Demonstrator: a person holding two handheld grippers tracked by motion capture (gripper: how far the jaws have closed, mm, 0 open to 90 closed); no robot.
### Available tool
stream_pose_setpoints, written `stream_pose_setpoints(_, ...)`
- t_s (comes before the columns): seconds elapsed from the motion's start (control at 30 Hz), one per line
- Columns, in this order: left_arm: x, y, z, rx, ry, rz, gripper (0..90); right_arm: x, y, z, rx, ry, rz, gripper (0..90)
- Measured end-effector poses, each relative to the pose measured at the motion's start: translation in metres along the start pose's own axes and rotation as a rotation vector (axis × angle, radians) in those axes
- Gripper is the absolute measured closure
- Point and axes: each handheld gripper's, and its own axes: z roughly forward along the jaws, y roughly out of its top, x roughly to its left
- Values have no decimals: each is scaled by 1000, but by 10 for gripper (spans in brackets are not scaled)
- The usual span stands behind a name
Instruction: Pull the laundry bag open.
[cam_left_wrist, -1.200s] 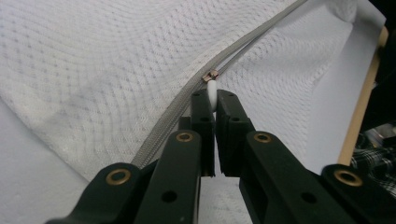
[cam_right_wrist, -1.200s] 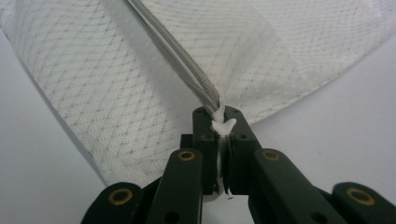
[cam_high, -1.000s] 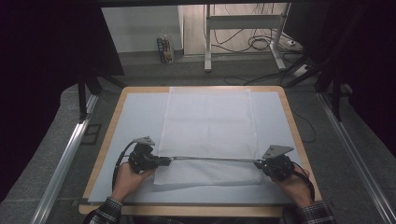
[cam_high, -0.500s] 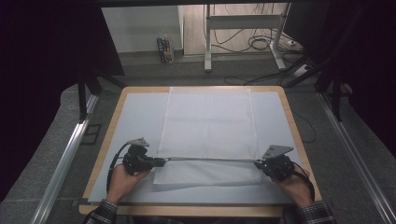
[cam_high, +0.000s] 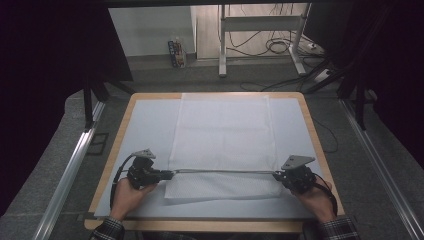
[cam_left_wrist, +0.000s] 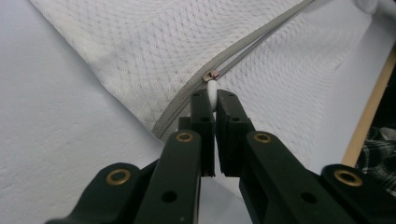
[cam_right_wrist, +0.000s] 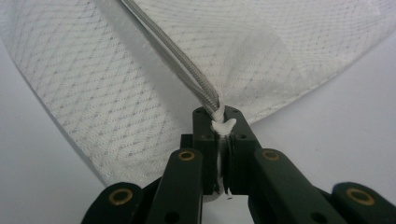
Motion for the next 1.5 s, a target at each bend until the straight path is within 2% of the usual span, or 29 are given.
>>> stream_pose_setpoints(0.07, 0, -1, -1, 6, 13, 3, 870, 0, 0, 0, 0, -2, -6, 844)
stream_pose_setpoints(0.1, 1, -2, -1, 1, 3, -4, 870, 0, 0, 0, -1, 0, -5, 845)
stream_pose_setpoints(0.23, 2, -4, -4, -4, 16, -13, 870, -1, 0, -1, -3, 2, -4, 845)
stream_pose_setpoints(0.4, 6, -8, -11, -6, 47, -23, 870, -4, -2, -3, 0, -14, -1, 845)
stream_pose_setpoints(0.53, 7, -11, -13, -16, 44, -31, 870, -5, -3, -4, -4, -12, 12, 845)
stream_pose_setpoints(0.57, 7, -11, -14, -11, 57, -30, 870, -5, -3, -3, -4, -12, 10, 845)
stream_pose_setpoints(0.67, 8, -12, -15, -17, 44, -37, 870, -5, -3, -3, -1, -11, 10, 845)
stream_pose_setpoints(0.8, 11, -14, -18, -17, 69, -44, 870, -5, -3, -3, 2, -14, 13, 845)
stream_pose_setpoints(0.87, 14, -17, -21, -30, 49, -57, 870, -6, -4, -4, -3, -5, 19, 845)
stream_pose_setpoints(1.2, 14, -19, -17, 14, 88, -52, 870, -3, -2, -1, 11, 17, 10, 844)
stream_pose_setpoints(1.27, 14, -19, -14, 38, 93, -43, 870, -3, -3, 1, 19, 18, 9, 840)
stream_pose_setpoints(1.4, 12, -18, -9, 62, 112, -27, 868, -2, -4, 2, 25, 19, 6, 809)
stream_pose_setpoints(1.5, 10, -18, -7, 66, 127, -17, 868, -4, -6, 4, 45, 17, 10, 726)
